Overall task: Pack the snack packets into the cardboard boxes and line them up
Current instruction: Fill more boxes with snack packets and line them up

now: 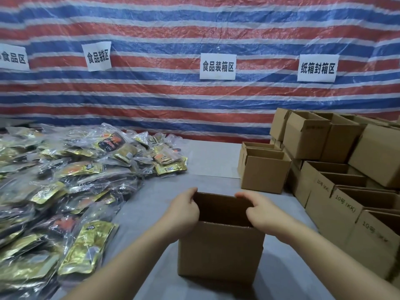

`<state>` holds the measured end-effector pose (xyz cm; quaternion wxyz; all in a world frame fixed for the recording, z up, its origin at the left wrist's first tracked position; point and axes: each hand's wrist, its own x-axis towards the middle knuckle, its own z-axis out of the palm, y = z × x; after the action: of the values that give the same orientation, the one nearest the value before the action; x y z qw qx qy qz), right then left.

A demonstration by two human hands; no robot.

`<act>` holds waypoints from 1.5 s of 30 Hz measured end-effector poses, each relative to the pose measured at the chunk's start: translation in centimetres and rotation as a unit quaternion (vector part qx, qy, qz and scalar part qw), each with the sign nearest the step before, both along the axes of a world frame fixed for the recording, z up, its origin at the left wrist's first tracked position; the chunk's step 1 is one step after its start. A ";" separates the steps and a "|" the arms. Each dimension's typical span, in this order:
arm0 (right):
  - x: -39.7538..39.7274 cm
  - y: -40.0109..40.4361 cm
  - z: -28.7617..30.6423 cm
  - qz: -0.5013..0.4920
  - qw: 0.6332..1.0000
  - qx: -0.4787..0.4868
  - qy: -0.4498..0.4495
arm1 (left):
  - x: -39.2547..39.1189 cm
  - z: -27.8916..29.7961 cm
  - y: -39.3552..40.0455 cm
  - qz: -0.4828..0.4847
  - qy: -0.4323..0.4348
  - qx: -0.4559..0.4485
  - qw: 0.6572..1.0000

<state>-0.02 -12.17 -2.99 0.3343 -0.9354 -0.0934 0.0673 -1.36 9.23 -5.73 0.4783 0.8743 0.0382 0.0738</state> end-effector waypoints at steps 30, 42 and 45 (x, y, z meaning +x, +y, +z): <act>-0.1 3.5 1.0 0.012 0.971 -0.221 -0.092 | 16.2 -3.4 25.3 0.208 0.110 0.553 0.799; -0.1 3.4 0.5 0.009 0.974 -0.205 -0.096 | 14.2 -2.8 24.7 0.361 0.046 0.296 0.883; -0.1 3.6 0.3 0.006 0.973 -0.205 -0.106 | 14.1 -2.0 25.2 0.392 0.030 0.064 0.917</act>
<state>-0.13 -8.62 -2.68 0.1235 -0.9852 -0.1179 -0.0123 12.74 34.41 -7.71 0.3524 0.8198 0.3874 0.2316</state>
